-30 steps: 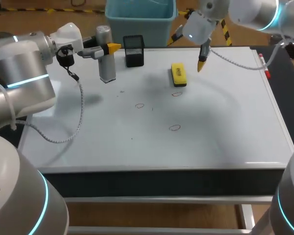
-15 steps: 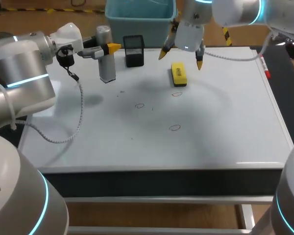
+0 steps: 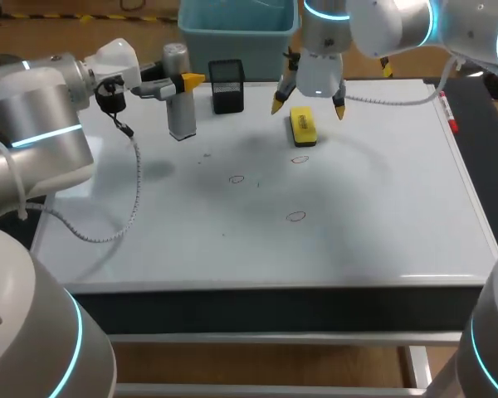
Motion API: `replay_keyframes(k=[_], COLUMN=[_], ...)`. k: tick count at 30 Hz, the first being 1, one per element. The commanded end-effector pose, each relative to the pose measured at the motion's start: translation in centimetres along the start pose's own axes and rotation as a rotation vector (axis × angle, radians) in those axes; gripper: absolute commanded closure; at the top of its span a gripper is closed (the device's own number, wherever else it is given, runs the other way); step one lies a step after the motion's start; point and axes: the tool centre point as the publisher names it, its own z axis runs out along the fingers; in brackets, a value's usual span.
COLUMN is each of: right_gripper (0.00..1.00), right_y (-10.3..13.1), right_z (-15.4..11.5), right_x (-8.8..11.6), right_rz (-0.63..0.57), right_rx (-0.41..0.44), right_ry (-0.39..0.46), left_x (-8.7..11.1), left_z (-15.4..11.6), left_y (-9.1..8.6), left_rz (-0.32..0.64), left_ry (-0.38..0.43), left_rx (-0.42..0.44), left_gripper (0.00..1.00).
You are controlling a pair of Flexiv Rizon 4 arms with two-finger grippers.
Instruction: Pick up the inspection probe, press it on each red-marked spot on the whiteboard one by one, put down the probe, pick up the eraser, and wipe off all the red marks.
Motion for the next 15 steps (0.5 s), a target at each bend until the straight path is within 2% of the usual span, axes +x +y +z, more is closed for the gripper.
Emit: replay_keyframes(k=[1,4,15], right_gripper=[0.0,0.0,0.0], right_y=[-0.3,-0.3,-0.4], right_z=[0.2,1.3,2.0], right_x=[0.3,0.4,-0.1], right_rz=[-0.016,-0.033,-0.031], right_rx=[0.004,0.03,0.031], right_ry=[0.015,0.051,0.053], left_x=[0.1,0.1,0.1], left_z=[0.0,0.0,0.0], left_y=[-0.1,-0.1,-0.1], left_rz=[0.001,0.001,0.001], left_ry=[-0.003,-0.003,-0.003], left_rx=[0.002,0.002,0.002], left_gripper=[1.0,1.0,1.0])
